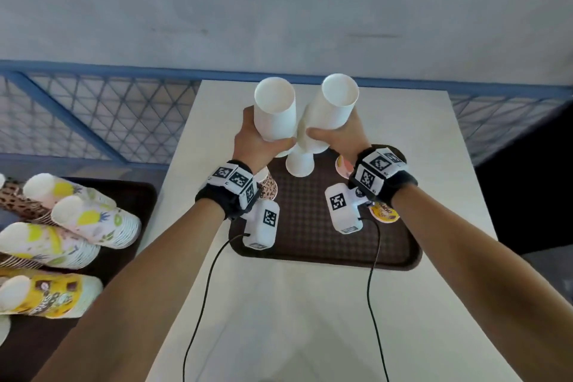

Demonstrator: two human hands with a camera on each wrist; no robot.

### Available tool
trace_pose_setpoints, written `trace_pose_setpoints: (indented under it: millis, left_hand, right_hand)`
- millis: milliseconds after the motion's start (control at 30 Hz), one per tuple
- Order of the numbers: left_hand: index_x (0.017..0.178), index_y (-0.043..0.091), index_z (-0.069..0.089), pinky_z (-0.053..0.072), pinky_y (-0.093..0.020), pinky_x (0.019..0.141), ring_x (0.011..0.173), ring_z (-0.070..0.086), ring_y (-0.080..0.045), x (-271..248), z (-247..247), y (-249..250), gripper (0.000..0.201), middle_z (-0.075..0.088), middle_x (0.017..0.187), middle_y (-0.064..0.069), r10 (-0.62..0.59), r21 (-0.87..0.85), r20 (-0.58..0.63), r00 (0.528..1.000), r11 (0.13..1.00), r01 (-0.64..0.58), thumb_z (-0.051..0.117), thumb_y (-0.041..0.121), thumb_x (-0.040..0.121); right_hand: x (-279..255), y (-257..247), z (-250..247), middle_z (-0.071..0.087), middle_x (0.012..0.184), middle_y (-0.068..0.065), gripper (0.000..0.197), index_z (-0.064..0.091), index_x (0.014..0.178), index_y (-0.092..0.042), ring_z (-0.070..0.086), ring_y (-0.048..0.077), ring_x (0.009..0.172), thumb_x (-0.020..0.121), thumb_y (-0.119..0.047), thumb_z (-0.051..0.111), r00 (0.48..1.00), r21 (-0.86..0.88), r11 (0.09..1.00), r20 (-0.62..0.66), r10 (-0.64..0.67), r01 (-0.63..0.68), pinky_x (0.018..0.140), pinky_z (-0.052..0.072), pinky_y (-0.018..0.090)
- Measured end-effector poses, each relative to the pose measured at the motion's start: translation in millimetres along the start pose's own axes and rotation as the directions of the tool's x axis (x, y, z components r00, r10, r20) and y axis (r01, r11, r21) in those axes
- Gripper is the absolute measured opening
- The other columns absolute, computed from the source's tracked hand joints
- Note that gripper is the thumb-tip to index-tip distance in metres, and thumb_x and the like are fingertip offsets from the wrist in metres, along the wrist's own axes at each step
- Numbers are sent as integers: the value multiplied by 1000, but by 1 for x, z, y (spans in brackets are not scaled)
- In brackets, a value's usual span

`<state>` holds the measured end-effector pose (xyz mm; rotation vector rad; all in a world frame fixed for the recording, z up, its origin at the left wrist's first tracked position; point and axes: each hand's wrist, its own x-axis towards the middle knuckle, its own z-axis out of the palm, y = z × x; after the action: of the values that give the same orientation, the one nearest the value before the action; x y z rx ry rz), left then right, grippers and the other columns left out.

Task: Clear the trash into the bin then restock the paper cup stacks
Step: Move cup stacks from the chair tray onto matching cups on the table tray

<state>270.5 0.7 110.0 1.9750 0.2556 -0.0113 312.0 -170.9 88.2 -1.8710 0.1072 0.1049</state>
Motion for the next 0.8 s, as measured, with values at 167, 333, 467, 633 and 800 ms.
trace_pose_setpoints:
  millis: [167, 333, 467, 633, 800]
  left_hand:
    - [129, 18, 34, 37, -24, 84, 101, 47, -15, 32, -3, -5, 79, 52, 129, -3, -69, 55, 32, 997, 996, 67, 80, 23, 66]
    - [129, 17, 34, 37, -22, 83, 98, 45, -13, 46, -8, -23, 76, 52, 125, -2, -123, 48, 30, 992, 991, 122, 79, 20, 68]
    - [127, 19, 35, 42, -27, 87, 103, 49, -14, 56, -15, -26, 82, 53, 123, 2, -102, 8, 5, 995, 995, 102, 81, 29, 60]
    - [123, 28, 42, 57, -44, 80, 110, 58, -17, 72, -18, -7, 87, 60, 118, 6, -23, -30, 39, 999, 999, 25, 79, 50, 47]
    - [124, 27, 43, 57, -44, 80, 111, 58, -15, 76, -2, 21, 85, 60, 120, 6, 75, -51, 180, 981, 996, -67, 80, 48, 51]
  right_hand:
    - [47, 13, 22, 62, 115, 5, 93, 42, 120, -18, 61, 25, 104, 40, -42, 81, 996, -48, 996, 52, 74, -71, 86, 53, 49]
    - [55, 29, 40, 61, 117, 5, 94, 42, 122, -21, 60, 28, 106, 41, -44, 83, 982, -126, 979, 81, 171, -160, 87, 52, 50]
    - [37, 33, 43, 51, 130, 10, 86, 31, 133, -15, 50, 31, 118, 63, -22, 81, 962, -144, 959, 86, 258, -244, 100, 43, 49]
    - [36, 50, 48, 49, 133, 10, 89, 25, 139, -17, 47, 32, 122, 68, -21, 78, 955, -194, 942, 59, 291, -275, 99, 40, 40]
    - [32, 55, 45, 41, 141, 12, 96, 13, 143, -18, 41, 33, 129, 70, -21, 76, 951, -213, 937, 83, 298, -275, 107, 35, 44]
